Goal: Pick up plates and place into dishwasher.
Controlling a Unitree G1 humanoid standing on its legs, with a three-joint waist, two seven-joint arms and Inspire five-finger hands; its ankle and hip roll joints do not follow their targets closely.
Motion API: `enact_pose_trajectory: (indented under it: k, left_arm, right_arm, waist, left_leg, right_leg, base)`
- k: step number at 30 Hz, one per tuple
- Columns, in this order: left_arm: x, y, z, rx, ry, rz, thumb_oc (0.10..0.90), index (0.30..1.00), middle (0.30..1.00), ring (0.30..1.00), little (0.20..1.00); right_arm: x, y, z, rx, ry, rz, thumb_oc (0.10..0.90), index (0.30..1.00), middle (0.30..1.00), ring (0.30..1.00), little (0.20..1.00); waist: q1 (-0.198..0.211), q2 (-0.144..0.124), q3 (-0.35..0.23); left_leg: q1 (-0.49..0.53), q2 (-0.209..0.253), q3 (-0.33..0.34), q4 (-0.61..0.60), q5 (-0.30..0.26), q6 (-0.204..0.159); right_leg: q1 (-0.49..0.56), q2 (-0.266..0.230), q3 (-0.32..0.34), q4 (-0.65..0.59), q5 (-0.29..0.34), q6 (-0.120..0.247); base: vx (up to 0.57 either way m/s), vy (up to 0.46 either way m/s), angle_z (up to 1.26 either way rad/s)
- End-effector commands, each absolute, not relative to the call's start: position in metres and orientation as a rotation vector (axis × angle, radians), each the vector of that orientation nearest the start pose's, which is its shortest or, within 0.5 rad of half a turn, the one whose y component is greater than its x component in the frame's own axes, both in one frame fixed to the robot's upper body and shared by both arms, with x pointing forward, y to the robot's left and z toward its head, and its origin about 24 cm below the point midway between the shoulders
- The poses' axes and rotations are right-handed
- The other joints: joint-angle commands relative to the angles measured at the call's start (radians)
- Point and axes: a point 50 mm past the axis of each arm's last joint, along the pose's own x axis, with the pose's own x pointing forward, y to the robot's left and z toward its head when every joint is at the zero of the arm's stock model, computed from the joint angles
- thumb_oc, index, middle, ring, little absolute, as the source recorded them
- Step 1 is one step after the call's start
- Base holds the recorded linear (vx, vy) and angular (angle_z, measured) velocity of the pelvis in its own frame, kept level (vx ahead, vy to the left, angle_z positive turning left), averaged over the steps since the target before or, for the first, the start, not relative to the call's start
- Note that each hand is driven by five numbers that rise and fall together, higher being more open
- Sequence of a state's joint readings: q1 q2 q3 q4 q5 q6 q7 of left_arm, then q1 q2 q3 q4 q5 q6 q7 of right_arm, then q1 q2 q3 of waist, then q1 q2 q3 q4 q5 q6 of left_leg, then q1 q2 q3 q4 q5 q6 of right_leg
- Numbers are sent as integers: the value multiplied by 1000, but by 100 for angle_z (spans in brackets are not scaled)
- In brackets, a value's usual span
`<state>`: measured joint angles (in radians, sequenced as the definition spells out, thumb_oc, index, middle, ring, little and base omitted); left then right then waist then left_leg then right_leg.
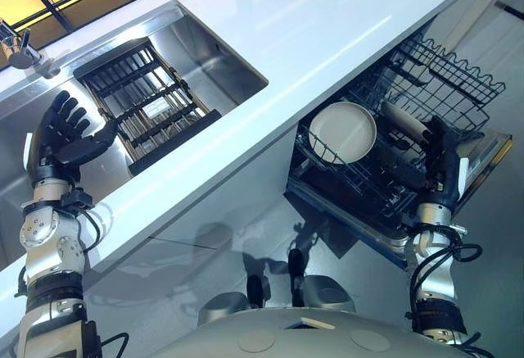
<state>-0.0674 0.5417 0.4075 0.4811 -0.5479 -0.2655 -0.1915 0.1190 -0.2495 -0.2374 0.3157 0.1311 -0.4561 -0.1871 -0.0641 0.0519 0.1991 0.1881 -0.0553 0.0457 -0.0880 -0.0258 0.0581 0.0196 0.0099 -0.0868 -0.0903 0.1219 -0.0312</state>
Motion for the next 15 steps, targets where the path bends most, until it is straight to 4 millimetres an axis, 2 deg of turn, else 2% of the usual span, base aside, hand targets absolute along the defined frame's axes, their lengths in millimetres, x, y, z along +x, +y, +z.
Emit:
enact_pose_trajectory:
  k: [1,7,15]
  left_arm:
    - [213,360,64,-30,-202,385,800,900,900,900,900]
    - [214,359,63,-33,-203,385,800,900,900,900,900]
    - [214,360,61,-42,-197,397,800,900,900,900,900]
  right_arm:
    - [208,-287,40,-69,-245,-521,800,900,900,900,900]
    - [199,-281,16,4,-139,-566,800,900,900,900,900]
    - [189,-282,7,-19,-122,-683,800,900,900,900,900]
  waist:
    - [2,-4,-48]
    - [-6,1,-43]
    - [-10,8,-42]
  left_leg:
    - [-86,-39,2,8,-7,36]
    - [-87,-40,5,7,-6,38]
    - [-89,-41,3,7,-6,39]
  right_leg:
    - [-11,-16,-1,165,-195,99]
    - [-14,-15,0,166,-196,97]
    - [-16,-13,2,171,-201,95]
  base:
    - [0,0,0]
    - [0,0,0]
    - [0,0,0]
